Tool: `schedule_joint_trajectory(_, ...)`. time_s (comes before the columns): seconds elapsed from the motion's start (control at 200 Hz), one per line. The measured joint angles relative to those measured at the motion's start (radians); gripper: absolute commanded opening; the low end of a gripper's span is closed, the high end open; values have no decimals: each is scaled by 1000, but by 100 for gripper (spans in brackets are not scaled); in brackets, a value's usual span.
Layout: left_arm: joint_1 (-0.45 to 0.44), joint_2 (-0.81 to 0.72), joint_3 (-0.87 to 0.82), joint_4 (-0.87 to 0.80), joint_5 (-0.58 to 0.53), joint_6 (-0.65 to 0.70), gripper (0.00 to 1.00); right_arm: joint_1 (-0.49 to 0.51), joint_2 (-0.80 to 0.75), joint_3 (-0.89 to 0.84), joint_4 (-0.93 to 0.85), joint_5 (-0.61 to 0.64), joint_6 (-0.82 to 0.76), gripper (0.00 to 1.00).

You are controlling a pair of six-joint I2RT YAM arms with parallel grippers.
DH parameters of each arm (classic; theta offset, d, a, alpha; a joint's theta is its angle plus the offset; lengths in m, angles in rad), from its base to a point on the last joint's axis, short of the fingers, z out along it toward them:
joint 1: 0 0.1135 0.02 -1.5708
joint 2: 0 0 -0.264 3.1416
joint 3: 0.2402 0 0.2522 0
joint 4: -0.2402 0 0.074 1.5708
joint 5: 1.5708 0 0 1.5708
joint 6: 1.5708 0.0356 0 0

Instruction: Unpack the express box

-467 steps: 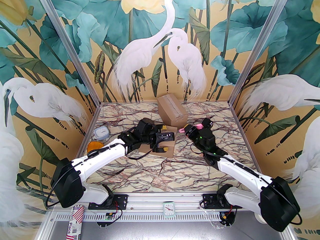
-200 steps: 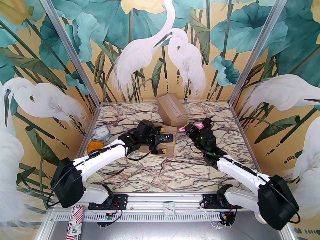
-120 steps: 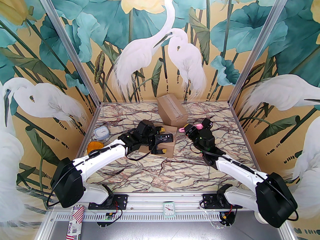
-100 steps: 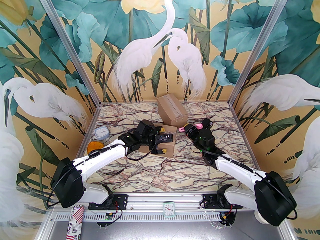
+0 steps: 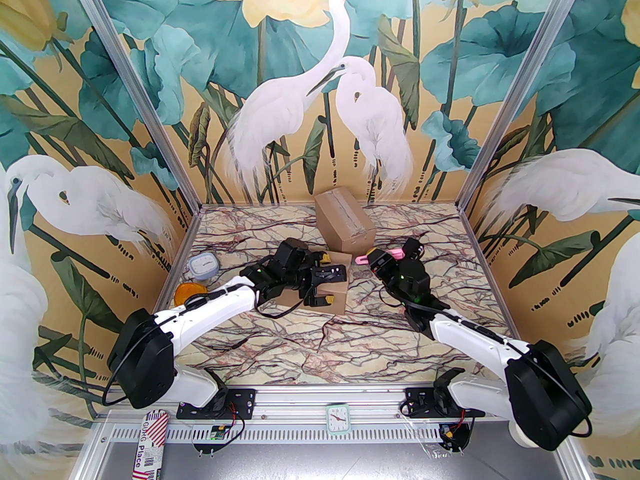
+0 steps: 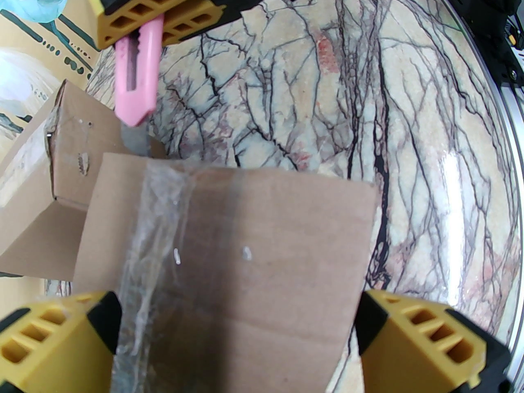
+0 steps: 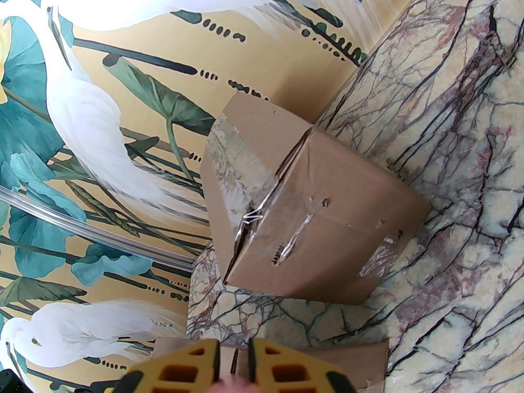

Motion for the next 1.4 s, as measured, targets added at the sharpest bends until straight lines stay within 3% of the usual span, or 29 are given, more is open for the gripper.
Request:
schedule_joint_trajectory(0.51, 37, 2, 0, -29, 46, -28, 100, -39, 0, 24, -72, -152, 58, 0)
schedule_joint_trajectory(0.95, 37, 72, 82, -47, 30, -176, 100, -49, 46, 66, -110, -196, 73, 0)
schedule_joint_trajectory(1.4, 39, 80, 90, -45, 43, -171, 99, -50, 133, 140, -116, -273, 68, 0)
